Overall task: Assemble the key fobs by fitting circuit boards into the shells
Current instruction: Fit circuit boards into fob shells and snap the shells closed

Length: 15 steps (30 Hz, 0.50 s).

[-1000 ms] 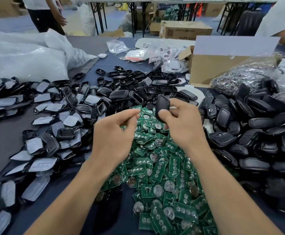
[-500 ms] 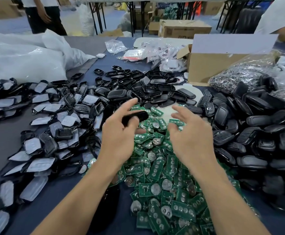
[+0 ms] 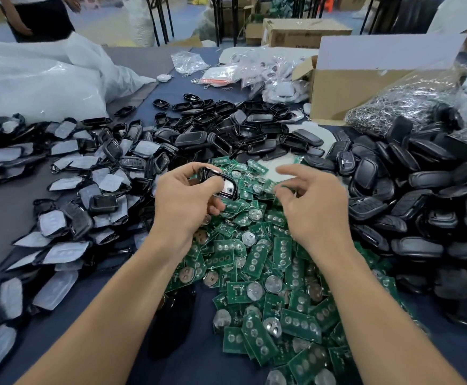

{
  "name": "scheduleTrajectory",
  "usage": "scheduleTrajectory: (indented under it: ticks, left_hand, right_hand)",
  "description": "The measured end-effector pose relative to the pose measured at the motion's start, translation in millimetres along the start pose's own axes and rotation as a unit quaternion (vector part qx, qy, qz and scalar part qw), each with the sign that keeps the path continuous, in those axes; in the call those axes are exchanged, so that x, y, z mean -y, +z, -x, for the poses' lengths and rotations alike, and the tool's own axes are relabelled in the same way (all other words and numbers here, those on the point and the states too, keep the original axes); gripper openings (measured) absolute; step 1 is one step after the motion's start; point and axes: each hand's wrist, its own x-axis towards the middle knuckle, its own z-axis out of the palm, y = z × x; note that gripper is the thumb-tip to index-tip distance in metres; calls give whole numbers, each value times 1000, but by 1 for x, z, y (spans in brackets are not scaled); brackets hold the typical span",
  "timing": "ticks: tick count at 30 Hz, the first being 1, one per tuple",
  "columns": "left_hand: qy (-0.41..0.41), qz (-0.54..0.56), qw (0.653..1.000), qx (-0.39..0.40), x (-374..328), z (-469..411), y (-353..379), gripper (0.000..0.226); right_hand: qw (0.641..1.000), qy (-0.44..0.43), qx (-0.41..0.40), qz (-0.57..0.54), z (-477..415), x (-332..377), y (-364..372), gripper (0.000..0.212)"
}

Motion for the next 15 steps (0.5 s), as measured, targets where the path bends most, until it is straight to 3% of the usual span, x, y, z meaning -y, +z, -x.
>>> scheduleTrajectory:
  ticks: [4,7,9,11,13,15]
  left_hand:
    - [20,-22,999,-19,2,1,5,22]
    - [32,-29,999,-5,3,2,8,31]
    - [37,-17,999,13,3,3,9,30]
    - [42,-4,999,33,3,4,11,28]
    - [52,-2,998,24,4,3,13,32]
    - [68,-6,998,-3,6,2,14,32]
  right_hand:
    - [975,53,-21,-215,-1,6,-3,24]
    - [909,136,35,-392,0,16,0,29]
    - [879,171,54,-442,2,18,2,28]
    - [910,150,45,-383,4,15,4,27]
    - [974,63,25,-215,7,11,8,24]
    - [995,-19,11,-94,9,12,11,18]
